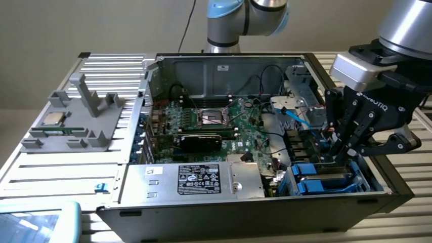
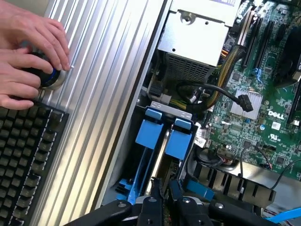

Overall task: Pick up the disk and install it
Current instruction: 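Insert the first disk wire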

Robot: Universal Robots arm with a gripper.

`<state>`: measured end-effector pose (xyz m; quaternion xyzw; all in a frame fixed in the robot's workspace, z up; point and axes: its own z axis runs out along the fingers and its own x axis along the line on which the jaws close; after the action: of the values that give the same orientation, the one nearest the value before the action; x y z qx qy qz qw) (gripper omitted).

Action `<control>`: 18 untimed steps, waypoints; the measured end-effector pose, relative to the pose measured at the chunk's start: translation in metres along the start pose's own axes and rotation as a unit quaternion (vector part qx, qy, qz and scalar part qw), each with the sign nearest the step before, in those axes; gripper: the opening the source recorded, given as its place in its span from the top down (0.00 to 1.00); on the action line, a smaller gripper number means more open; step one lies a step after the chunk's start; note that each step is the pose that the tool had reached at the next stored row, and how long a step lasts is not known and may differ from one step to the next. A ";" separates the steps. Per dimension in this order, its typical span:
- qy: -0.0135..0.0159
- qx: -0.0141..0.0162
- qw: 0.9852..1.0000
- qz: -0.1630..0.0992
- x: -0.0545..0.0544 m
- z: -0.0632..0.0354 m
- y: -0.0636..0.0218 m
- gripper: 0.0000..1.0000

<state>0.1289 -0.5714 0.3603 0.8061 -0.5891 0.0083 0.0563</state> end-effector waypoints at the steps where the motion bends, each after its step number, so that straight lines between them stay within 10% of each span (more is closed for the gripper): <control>1: 0.000 0.000 1.000 0.001 0.000 -0.0001 -0.0007 0.83; 18: 0.000 -0.002 1.000 0.010 -0.002 -0.0006 -0.0064 0.83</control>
<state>0.1345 -0.5678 0.3602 0.8000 -0.5972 0.0075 0.0576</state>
